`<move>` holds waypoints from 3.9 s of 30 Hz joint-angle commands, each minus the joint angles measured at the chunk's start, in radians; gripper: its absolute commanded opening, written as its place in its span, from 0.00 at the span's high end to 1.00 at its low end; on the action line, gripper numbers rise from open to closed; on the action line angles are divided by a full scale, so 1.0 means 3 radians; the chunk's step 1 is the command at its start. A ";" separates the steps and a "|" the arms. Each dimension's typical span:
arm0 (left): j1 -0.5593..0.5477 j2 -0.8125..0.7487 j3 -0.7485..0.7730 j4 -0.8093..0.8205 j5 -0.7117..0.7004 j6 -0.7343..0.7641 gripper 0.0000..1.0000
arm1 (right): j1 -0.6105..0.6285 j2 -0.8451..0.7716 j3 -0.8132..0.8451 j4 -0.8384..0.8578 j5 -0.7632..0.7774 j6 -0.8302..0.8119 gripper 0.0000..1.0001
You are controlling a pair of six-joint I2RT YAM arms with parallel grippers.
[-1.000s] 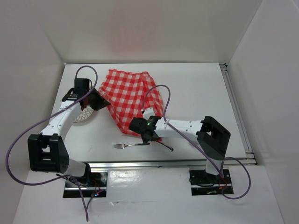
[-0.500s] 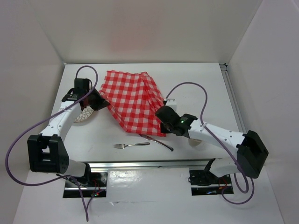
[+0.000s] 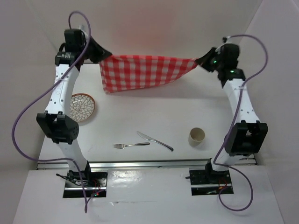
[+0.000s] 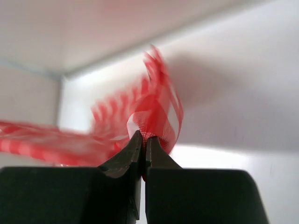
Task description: Set the dinner table for one person
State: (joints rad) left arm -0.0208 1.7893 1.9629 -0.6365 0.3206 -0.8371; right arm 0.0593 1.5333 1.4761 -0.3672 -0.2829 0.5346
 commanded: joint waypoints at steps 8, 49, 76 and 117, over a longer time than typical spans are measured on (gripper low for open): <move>0.0294 -0.0692 -0.0681 0.0725 0.0470 -0.0017 1.00 | -0.0561 -0.0682 -0.0684 0.0584 -0.0832 -0.0008 1.00; 0.0325 -0.0477 -0.1195 0.0628 0.0609 0.0407 1.00 | -0.0490 -0.0345 -0.1048 0.1260 -0.0949 0.0140 1.00; 0.0198 -0.0279 -0.1808 0.0204 0.0215 0.0837 1.00 | 0.0333 -0.0056 -0.0933 0.0223 0.0262 -0.0314 0.86; -0.0059 -0.0273 -0.2887 0.0031 -0.0736 0.0668 1.00 | 0.0610 0.0345 -0.2047 0.0084 0.0917 0.0161 1.00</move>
State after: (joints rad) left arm -0.0372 1.7668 1.0958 -0.5819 0.1425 -0.6353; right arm 0.2363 1.6638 0.8696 -0.2340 -0.0998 0.5865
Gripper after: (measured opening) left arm 0.047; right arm 0.056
